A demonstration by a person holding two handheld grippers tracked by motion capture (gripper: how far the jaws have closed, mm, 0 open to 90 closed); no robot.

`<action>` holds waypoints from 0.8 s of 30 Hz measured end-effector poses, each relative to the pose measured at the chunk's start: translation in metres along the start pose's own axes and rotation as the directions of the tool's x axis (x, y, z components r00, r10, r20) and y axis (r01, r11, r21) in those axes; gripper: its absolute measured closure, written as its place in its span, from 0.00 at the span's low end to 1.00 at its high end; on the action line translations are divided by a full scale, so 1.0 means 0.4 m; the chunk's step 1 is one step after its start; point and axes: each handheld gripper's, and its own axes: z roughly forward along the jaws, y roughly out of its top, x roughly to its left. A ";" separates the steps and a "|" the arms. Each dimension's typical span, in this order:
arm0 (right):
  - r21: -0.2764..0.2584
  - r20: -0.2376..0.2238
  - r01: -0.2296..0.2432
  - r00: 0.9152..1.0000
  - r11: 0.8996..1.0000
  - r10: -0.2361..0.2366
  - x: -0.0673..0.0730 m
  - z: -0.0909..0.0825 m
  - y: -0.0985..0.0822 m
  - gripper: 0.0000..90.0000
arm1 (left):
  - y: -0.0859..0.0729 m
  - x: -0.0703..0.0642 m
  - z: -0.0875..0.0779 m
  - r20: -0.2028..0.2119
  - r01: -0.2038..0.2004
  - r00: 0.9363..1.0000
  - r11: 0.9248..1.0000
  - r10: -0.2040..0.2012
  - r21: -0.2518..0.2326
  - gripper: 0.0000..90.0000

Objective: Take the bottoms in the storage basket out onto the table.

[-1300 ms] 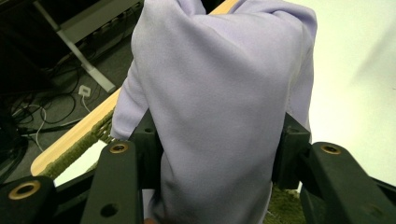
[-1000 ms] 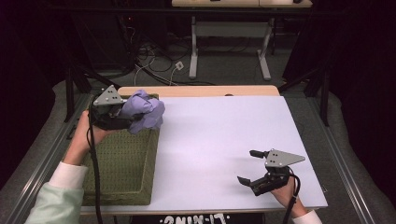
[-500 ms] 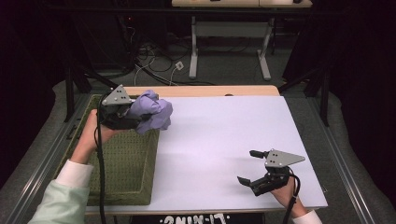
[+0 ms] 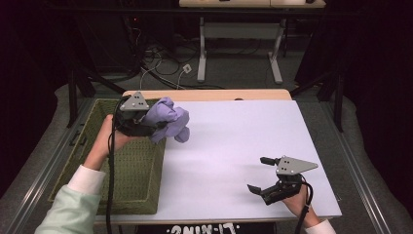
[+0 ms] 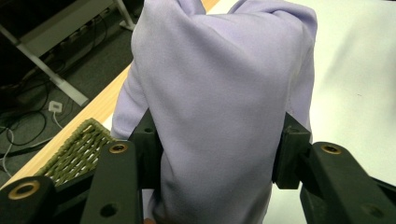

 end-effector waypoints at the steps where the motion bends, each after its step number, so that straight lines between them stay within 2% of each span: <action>1: 0.000 -0.001 0.000 1.000 1.000 0.000 0.000 0.000 0.000 0.00 | 0.001 -0.001 0.003 0.004 0.002 1.000 1.000 -0.002 -0.001 0.55; 9: -0.003 -0.003 0.002 1.000 1.000 -0.002 0.001 0.000 0.000 0.00 | 0.006 -0.012 0.028 0.023 -0.009 1.000 1.000 0.009 0.022 0.54; 24: -0.004 -0.003 0.000 1.000 1.000 0.000 -0.001 0.001 -0.002 0.00 | 0.019 -0.034 0.067 0.050 -0.034 0.998 0.999 0.032 0.037 0.54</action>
